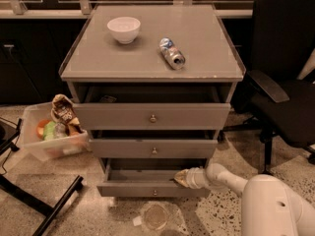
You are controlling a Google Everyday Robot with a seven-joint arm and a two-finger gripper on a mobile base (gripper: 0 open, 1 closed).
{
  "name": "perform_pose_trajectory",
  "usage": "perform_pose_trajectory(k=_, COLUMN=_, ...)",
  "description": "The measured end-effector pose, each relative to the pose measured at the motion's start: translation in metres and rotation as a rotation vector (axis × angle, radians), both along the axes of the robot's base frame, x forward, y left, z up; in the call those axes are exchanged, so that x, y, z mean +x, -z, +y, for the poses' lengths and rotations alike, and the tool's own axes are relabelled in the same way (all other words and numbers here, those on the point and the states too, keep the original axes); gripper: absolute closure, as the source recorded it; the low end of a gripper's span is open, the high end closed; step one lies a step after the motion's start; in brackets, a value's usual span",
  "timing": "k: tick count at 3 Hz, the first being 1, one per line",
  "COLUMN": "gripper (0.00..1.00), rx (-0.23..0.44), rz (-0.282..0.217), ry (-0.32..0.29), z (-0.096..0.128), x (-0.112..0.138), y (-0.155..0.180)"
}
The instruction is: Open bottom drawer
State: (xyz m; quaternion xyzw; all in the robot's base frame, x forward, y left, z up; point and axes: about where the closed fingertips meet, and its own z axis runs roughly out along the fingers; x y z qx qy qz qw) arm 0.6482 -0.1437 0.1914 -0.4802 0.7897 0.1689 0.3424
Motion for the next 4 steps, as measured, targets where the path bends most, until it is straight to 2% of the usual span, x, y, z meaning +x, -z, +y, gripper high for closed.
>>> perform_pose_trajectory(k=1, gripper=0.58, rx=-0.054, rz=0.013, ry=-0.04, z=-0.0055, x=-0.0133, y=0.0059)
perform_pose_trajectory(k=3, gripper=0.11, rx=-0.066, rz=0.021, ry=-0.056, z=-0.0056, x=-0.0193, y=0.0053)
perform_pose_trajectory(k=4, gripper=0.0, rx=-0.07, rz=0.025, ry=-0.064, z=-0.0074, x=-0.0197, y=0.0061)
